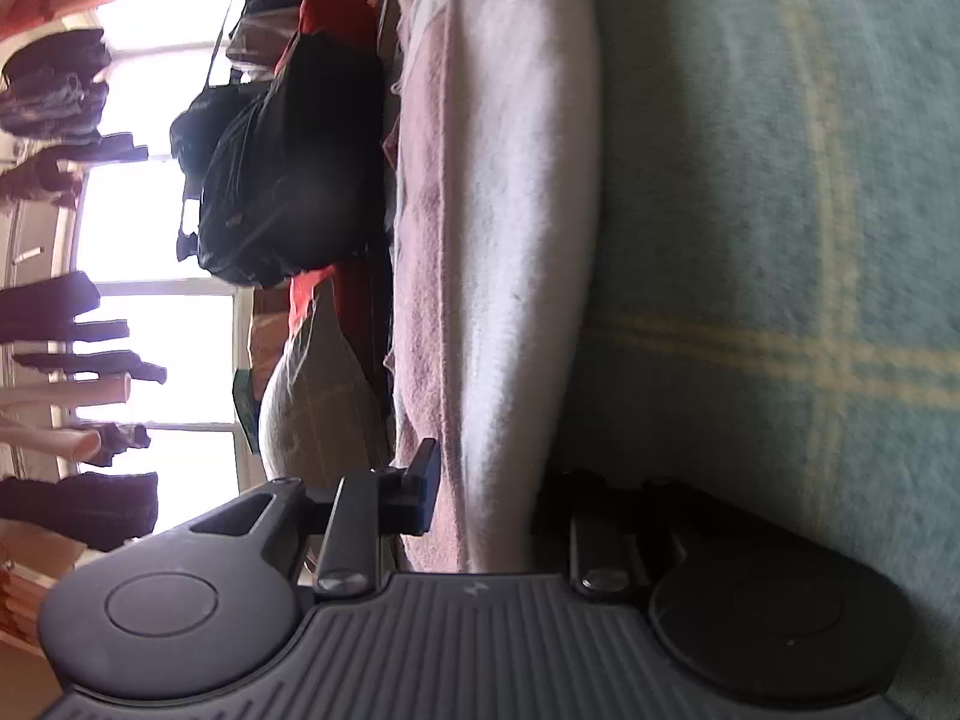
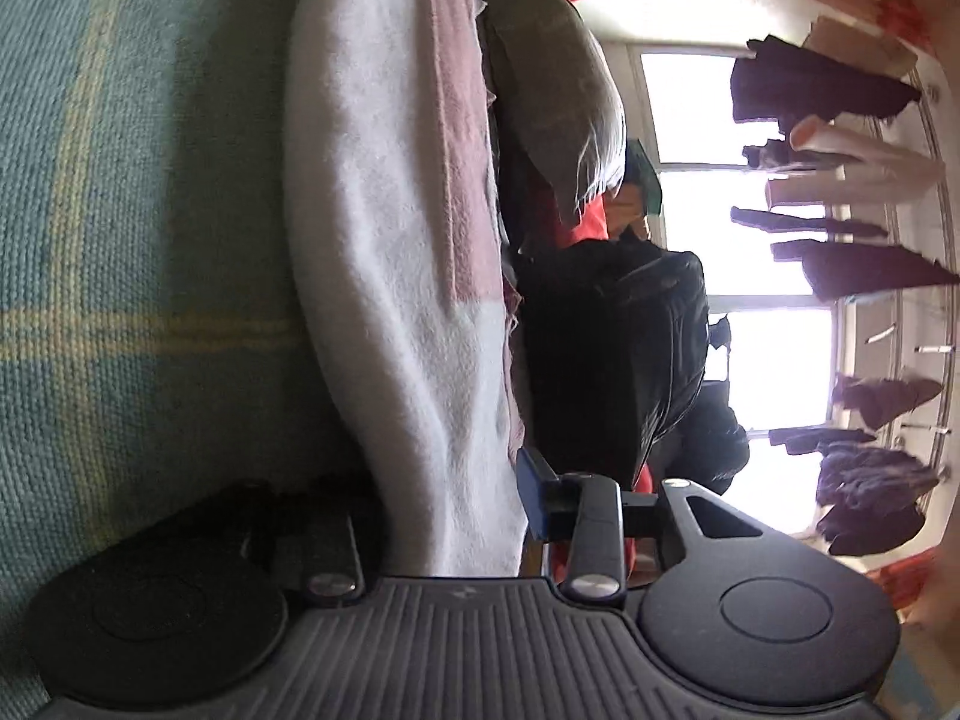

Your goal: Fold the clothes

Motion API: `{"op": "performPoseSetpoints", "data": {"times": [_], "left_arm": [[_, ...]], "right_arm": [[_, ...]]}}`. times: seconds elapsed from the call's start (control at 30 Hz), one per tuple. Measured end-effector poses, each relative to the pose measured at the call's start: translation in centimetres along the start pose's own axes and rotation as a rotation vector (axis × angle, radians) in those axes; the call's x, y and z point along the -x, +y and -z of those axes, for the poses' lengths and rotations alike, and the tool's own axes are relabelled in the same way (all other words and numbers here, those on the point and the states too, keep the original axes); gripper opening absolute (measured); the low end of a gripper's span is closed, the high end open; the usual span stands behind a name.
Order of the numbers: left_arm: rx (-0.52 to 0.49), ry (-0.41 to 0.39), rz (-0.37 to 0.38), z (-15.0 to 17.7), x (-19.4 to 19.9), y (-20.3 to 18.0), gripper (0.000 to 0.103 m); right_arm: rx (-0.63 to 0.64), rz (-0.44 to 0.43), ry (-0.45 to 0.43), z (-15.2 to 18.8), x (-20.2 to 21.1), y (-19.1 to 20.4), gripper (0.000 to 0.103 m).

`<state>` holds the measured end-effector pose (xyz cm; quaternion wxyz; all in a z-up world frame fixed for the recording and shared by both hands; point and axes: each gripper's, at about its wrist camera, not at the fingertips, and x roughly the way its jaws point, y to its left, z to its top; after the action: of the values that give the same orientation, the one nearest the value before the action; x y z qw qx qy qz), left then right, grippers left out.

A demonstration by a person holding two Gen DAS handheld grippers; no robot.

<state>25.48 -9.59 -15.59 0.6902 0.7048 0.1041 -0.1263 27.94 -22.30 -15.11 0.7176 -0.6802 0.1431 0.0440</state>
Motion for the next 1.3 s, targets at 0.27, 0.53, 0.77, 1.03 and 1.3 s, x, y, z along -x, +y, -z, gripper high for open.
{"op": "performPoseSetpoints", "data": {"times": [0.27, 0.53, 0.77, 1.03, 1.3], "left_arm": [[0.011, 0.02, 0.015, 0.2, -0.1, 0.5, 0.032], [0.035, 0.015, -0.041, 0.2, 0.5, -0.5, 0.026], [0.046, 0.02, -0.039, 0.1, 0.4, -0.1, 0.025], [0.063, 0.008, 0.023, 0.2, 0.3, 0.0, 0.011], [0.056, 0.005, 0.047, 0.3, 0.2, 0.2, 0.013]], "right_arm": [[-0.02, -0.046, -0.028, 0.6, -0.7, -1.3, 0.045], [-0.088, -0.108, -0.018, 0.3, -1.3, -0.8, 0.014], [-0.087, -0.112, -0.018, 0.4, -1.0, -0.6, 0.014], [-0.089, -0.118, -0.015, 0.5, -0.5, -0.1, 0.014], [-0.092, -0.115, -0.015, 0.6, 0.0, 0.3, 0.014]]}}
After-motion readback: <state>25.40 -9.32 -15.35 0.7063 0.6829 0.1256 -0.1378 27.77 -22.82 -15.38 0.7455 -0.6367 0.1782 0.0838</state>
